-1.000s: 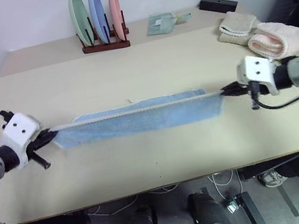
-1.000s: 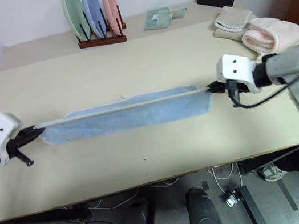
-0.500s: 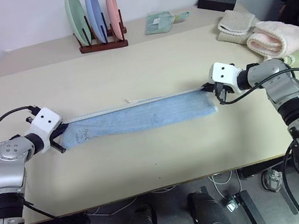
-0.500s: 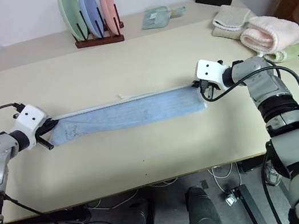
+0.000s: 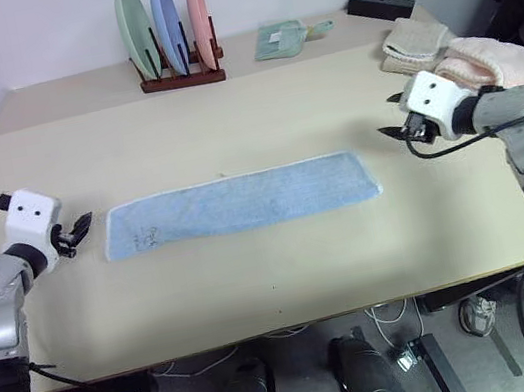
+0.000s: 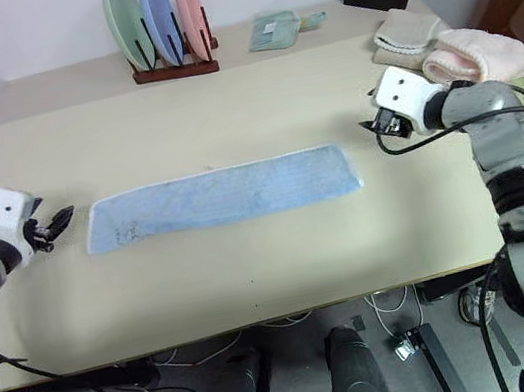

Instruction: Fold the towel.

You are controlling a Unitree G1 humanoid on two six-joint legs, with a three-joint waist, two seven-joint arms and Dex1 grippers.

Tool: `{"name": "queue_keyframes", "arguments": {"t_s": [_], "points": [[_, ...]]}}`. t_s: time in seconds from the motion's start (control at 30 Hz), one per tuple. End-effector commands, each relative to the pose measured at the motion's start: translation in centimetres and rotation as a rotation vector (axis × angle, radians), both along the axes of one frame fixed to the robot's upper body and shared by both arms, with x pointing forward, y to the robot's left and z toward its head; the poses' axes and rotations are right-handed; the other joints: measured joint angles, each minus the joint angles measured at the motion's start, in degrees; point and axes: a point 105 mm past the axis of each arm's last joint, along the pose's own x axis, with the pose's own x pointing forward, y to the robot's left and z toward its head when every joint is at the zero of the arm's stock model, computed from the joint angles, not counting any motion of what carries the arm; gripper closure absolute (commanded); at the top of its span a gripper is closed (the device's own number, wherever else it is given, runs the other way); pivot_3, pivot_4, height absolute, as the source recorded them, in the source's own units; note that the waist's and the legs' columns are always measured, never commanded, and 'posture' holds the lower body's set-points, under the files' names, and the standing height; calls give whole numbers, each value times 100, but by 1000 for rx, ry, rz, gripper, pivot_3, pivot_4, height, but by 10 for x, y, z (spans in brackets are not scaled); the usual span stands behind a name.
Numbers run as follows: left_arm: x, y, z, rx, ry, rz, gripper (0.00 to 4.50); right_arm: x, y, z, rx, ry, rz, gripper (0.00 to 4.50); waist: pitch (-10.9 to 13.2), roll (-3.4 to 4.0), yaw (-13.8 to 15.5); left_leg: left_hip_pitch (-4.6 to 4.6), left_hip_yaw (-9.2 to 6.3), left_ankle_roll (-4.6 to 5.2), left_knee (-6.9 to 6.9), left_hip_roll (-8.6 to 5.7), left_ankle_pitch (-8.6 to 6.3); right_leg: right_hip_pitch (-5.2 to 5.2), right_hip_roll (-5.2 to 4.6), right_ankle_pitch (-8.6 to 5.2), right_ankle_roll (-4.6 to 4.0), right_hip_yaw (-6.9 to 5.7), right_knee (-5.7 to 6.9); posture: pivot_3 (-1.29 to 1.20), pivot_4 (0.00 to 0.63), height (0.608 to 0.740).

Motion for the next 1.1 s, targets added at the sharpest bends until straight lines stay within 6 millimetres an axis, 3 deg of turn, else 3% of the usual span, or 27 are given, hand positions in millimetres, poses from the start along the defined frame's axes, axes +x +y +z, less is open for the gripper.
{"name": "queue_keyframes", "arguments": {"t_s": [0.03,0.1,0.37,0.43,0.63,0.9,1.0,1.1], "points": [[-10,-4,40,-22,-161,11,1703,-28,10,15,248,46,5,842,0,0,23,-1,-2,0,2,1,0,0,0,0,0,0,1,0,150,740],[-13,-35,43,8,-170,-103,1703,-48,18,0,393,154,-25,41,-1,-1,53,1,-5,0,7,1,0,7,0,0,0,-1,1,0,150,740],[-40,-201,15,-91,-73,-683,1703,-102,49,-39,839,488,-153,41,-8,-4,55,4,-5,2,14,-1,-1,21,0,0,1,-1,-3,0,150,740],[-46,-225,11,-127,-62,-749,1703,-106,52,-51,880,544,-223,41,-10,-5,36,6,-3,2,11,1,-1,21,2,0,1,0,-3,0,150,740],[-51,-252,2,-177,-35,-812,1703,-93,56,-72,1000,585,-431,41,-14,2,24,10,4,3,10,3,-1,19,10,1,-2,0,-1,0,150,740],[-50,-250,-1,-168,-37,-799,1703,-56,58,-82,1232,614,-618,41,-16,5,28,10,3,3,11,3,0,19,9,2,-3,0,-2,0,150,740],[-49,-249,0,-176,-44,-788,1703,-48,55,-85,1249,607,-666,889,-17,5,28,10,2,3,10,0,0,20,9,2,-3,-1,-2,0,150,740],[-51,-248,-1,-178,-43,-781,1703,-46,55,-82,1267,596,-670,2391,-17,6,19,10,2,3,10,0,0,20,10,2,-2,0,-2,0,150,740]]}}
